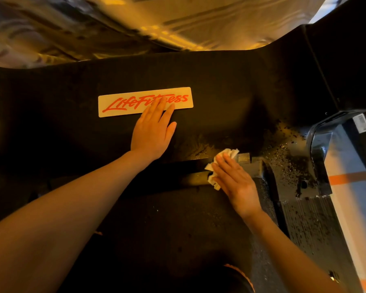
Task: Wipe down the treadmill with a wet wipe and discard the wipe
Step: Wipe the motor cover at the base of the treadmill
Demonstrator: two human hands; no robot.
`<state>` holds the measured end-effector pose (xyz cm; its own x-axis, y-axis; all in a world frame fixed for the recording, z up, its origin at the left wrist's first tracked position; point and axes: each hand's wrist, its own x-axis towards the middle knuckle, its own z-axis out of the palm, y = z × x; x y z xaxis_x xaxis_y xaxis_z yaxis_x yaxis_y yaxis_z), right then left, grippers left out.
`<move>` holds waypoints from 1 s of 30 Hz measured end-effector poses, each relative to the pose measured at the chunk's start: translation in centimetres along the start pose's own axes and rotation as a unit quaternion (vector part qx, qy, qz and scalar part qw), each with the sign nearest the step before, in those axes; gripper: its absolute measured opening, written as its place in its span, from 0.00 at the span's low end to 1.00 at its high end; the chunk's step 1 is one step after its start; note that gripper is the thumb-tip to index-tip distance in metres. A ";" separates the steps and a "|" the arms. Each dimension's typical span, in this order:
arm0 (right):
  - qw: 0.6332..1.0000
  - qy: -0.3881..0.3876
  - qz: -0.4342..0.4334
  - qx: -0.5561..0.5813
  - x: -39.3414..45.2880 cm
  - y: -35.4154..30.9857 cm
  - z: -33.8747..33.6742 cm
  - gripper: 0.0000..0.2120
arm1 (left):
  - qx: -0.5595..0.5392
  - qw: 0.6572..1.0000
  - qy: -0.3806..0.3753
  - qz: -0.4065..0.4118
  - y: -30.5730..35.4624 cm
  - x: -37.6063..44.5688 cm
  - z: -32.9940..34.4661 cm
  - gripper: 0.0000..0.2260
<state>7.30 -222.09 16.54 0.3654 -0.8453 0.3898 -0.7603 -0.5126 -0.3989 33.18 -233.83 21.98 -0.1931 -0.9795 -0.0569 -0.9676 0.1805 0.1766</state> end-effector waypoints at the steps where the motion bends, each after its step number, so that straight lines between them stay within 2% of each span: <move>1: 1.000 0.001 0.013 -0.005 -0.5 0.4 -0.3 0.17 | 0.000 1.000 -0.002 -0.001 0.0 0.0 0.0 0.25; 4: 0.999 -0.002 0.039 -0.014 -1.2 0.4 -0.3 0.18 | -0.006 1.000 -0.001 0.000 0.0 0.0 0.0 0.25; 8: 1.000 -0.027 -0.014 -0.006 -0.1 -0.9 1.1 0.19 | -0.009 1.000 0.001 0.002 0.0 -0.1 -0.1 0.25; 11: 0.999 -0.047 -0.021 0.003 0.4 -1.4 1.6 0.23 | -0.007 1.000 -0.002 0.002 0.1 -0.1 -0.2 0.25; 13: 0.999 -0.033 -0.006 -0.007 -0.3 -0.9 1.2 0.24 | -0.007 1.000 -0.005 0.002 0.1 0.0 -0.2 0.25; 15: 0.999 -0.003 0.047 -0.024 -1.8 0.2 0.2 0.24 | -0.010 1.000 -0.009 0.003 0.2 -0.1 -0.3 0.25; 17: 0.992 0.018 0.114 -0.046 -3.2 1.8 -1.0 0.26 | -0.009 1.000 -0.007 0.023 0.9 -0.3 -0.2 0.25; 19: 0.987 0.024 0.136 -0.085 -4.1 2.9 -1.7 0.26 | -0.004 0.997 -0.012 0.072 2.2 -0.6 0.1 0.25; 22: 0.988 0.030 0.133 -0.079 -3.8 2.7 -1.7 0.24 | -0.011 0.992 -0.027 0.124 5.1 -0.4 0.5 0.26; 25: 0.991 0.027 0.120 -0.052 -2.5 1.5 -0.8 0.24 | -0.004 0.990 -0.028 0.139 7.9 0.4 0.9 0.27; 28: 0.994 0.010 0.080 -0.077 -1.6 1.5 -0.4 0.23 | 0.012 0.988 -0.035 0.150 9.4 0.9 1.5 0.28; 30: 0.988 0.024 0.113 -0.104 -1.6 2.3 -0.8 0.23 | 0.032 0.987 -0.041 0.155 9.5 1.0 1.7 0.28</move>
<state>4.56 -221.80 15.73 0.1512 -0.9243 0.3504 -0.9155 -0.2646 -0.3031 23.51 -232.90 21.90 -0.4904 -0.8669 -0.0890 -0.8682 0.4772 0.1356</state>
